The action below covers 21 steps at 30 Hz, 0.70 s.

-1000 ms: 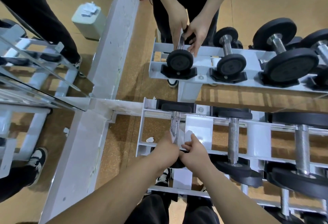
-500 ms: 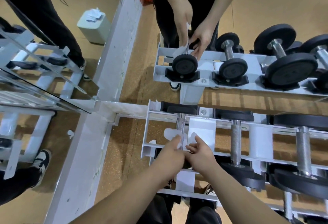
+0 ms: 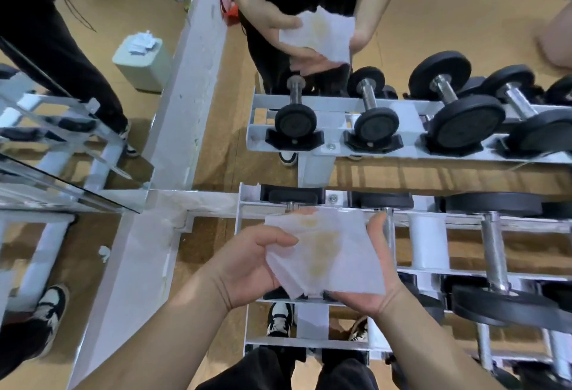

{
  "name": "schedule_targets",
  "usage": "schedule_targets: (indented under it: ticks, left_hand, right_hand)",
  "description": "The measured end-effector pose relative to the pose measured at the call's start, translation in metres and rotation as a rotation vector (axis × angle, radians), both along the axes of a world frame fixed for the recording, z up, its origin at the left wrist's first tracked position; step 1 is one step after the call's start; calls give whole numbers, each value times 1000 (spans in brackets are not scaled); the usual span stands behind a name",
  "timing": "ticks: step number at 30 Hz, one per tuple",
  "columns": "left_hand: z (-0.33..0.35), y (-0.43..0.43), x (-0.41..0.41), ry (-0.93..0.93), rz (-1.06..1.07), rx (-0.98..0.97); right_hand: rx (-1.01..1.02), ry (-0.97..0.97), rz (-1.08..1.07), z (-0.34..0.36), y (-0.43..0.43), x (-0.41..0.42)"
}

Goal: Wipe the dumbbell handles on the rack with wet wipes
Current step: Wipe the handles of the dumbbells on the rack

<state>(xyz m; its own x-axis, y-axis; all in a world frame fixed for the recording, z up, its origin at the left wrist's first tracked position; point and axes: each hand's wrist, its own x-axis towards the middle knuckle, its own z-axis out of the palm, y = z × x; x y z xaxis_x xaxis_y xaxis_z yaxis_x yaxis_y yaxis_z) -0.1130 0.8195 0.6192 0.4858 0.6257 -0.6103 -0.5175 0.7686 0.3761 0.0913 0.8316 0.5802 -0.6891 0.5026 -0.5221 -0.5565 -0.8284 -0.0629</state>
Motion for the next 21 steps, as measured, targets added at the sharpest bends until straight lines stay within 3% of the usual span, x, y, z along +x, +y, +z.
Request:
schedule_targets:
  ticks: [3, 5, 8, 11, 17, 21]
  left_hand:
    - [-5, 3, 5, 126, -32, 47]
    - [-9, 5, 6, 243, -42, 42]
    - [-11, 7, 8, 346, -94, 24]
    - [-17, 11, 7, 445, -159, 43]
    - [-38, 9, 5, 653, -147, 71]
    - [-58, 9, 11, 854, 1, 40]
  right_hand:
    - [-2, 96, -85, 8, -3, 3]
    - [-48, 20, -127, 6, -7, 7]
    - [50, -204, 48, 12, -15, 7]
    - [0, -370, 51, 6, -10, 13]
    - [-58, -500, 19, -2, -11, 27]
    - [-94, -591, -34, -11, 1, 27]
